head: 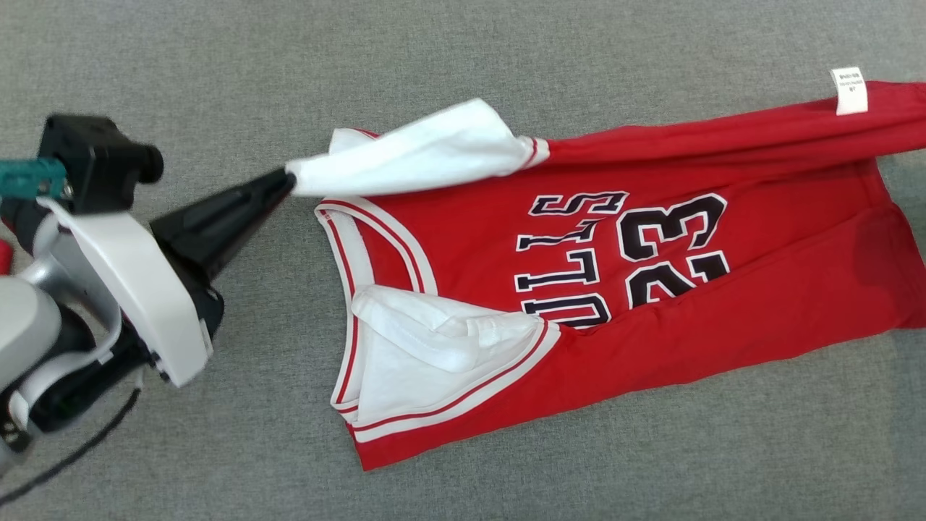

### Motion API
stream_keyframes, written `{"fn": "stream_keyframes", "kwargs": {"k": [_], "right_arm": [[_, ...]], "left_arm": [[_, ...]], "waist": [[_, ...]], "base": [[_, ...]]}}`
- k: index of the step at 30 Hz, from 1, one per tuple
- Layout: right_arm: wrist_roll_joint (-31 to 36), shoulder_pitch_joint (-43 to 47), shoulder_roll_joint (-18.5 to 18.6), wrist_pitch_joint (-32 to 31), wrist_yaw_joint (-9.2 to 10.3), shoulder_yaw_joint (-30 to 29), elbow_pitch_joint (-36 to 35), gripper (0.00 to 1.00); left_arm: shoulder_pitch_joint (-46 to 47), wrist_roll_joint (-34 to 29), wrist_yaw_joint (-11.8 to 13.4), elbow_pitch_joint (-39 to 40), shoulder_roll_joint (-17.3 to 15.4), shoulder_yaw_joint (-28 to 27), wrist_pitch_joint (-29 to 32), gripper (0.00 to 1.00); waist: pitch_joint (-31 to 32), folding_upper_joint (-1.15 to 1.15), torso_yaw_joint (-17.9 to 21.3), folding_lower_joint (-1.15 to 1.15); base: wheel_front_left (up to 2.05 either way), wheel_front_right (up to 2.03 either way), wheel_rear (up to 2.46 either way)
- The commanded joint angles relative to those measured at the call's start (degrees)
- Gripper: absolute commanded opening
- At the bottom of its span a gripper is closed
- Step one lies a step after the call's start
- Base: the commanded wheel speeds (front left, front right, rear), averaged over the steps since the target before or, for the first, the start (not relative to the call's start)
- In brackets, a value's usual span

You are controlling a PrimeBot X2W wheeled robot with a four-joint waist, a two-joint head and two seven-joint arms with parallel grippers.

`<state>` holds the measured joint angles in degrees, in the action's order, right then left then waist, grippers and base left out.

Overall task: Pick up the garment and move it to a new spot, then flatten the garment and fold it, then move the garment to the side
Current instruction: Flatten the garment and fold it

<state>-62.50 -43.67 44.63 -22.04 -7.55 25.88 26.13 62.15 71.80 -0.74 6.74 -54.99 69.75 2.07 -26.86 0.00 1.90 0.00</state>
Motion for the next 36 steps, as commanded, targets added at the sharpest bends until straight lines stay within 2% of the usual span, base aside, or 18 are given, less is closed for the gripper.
{"fn": "stream_keyframes", "kwargs": {"k": [1, 7, 10, 14, 18, 19, 20, 21, 22, 23, 24, 28, 31, 32, 36], "right_arm": [[-0.46, 2.26, 1.33, 0.16, 0.13, -0.95, -0.48, 0.0], [-1.52, 9.61, 3.02, -0.09, 0.13, -3.5, -3.13, 0.0], [-1.09, 13.26, 3.37, -0.22, 0.13, -4.74, -4.51, 0.0], [0.45, 16.88, 2.49, -1.81, 0.13, -5.48, -5.96, 0.0], [3.05, 17.74, 0.21, -3.61, 0.12, -6.2, -6.07, 0.0], [3.83, 17.61, -0.3, -3.12, 0.12, -6.54, -5.9, 0.3], [4.36, 17.55, -0.98, -2.61, 0.12, -7.16, -5.64, 0.73], [4.36, 17.55, -0.98, -2.61, 0.12, -7.16, -5.64, 0.73], [4.99, 17.59, -1.55, -2.1, 0.12, -7.79, -5.54, 1.0], [5.65, 17.84, -1.96, -1.41, 0.12, -8.53, -5.54, 1.0], [6.2, 18.44, -2.25, -0.48, 0.12, -9.45, -5.63, 1.0], [7.53, 22.64, -4.2, 5.76, 0.11, -14.02, -7.52, 1.0], [9.48, 28.08, -5.91, 12.06, 0.12, -17.63, -9.05, 1.0], [10.39, 29.92, -6.71, 13.99, 0.12, -18.57, -9.43, 1.0], [14.25, 35.85, -11.57, 21.92, 0.07, -21.94, -10.08, 1.0]], "left_arm": [[-2.3, 0.26, 1.66, 3.1, -1.24, 0.52, 0.3, 0.0], [-9.18, 0.05, 6.25, 11.34, -3.6, 2.18, 0.83, 0.0], [-12.44, -0.59, 8.13, 13.52, -3.67, 2.73, 1.13, 0.0], [-15.72, -1.86, 9.5, 13.66, -1.76, 3.05, 0.29, 0.0], [-19.63, -4.52, 11.78, 10.63, 2.06, 3.28, -2.06, 0.0], [-20.18, -5.1, 12.42, 9.77, 2.85, 3.24, -2.79, 0.0], [-20.87, -5.08, 13.12, 9.07, 3.77, 3.22, -3.76, 0.13], [-20.87, -5.08, 13.12, 9.07, 3.77, 3.22, -3.76, 0.13], [-21.83, -4.49, 13.75, 8.49, 4.63, 3.01, -4.77, 0.32], [-22.68, -3.96, 14.65, 7.98, 5.22, 2.54, -6.02, 0.63], [-23.45, -3.47, 16.11, 7.48, 5.76, 1.49, -8.01, 1.0], [-28.04, -2.89, 22.27, 6.19, 8.33, -1.94, -15.05, 1.0], [-32.19, -4.62, 26.76, 5.99, 11.57, -5.83, -17.02, 1.0], [-33.8, -5.82, 28.06, 5.84, 12.94, -7.89, -17.17, 1.0], [-41.73, -17.29, 33.07, 5.32, 19.8, -18.12, -17.26, 1.0]], "waist": [[0.38, 0.0, -0.58, 0.0], [1.12, 0.0, -1.49, 0.0], [1.34, 0.0, -1.82, 0.0], [1.64, 0.0, -1.99, 0.0], [2.08, 0.0, -1.4, 0.0], [2.34, 0.0, -1.32, 0.0], [2.66, 0.0, -1.26, 0.0], [2.66, 0.0, -1.26, 0.0], [3.04, 0.0, -1.17, 0.0], [3.55, 0.0, -1.04, 0.0], [4.11, 0.0, -0.99, 0.0], [6.86, 0.0, -1.03, 0.0], [9.02, 0.0, -1.58, 0.0], [9.7, 0.0, -1.85, 0.0], [12.09, 0.0, -2.85, 0.0]], "base": [[0.0, 0.0, 0.0], [0.0, 0.0, 0.0], [0.0, 0.0, 0.0], [0.0, 0.0, 0.0], [0.0, 0.0, 0.0], [0.0, 0.0, 0.0], [0.0, 0.0, 0.0], [0.0, 0.0, 0.0], [0.0, 0.0, 0.0], [0.0, 0.0, 0.0], [0.0, 0.0, 0.0], [0.0, 0.0, 0.0], [0.0, 0.0, 0.0], [0.0, 0.0, 0.0], [0.0, 0.0, 0.0]]}}
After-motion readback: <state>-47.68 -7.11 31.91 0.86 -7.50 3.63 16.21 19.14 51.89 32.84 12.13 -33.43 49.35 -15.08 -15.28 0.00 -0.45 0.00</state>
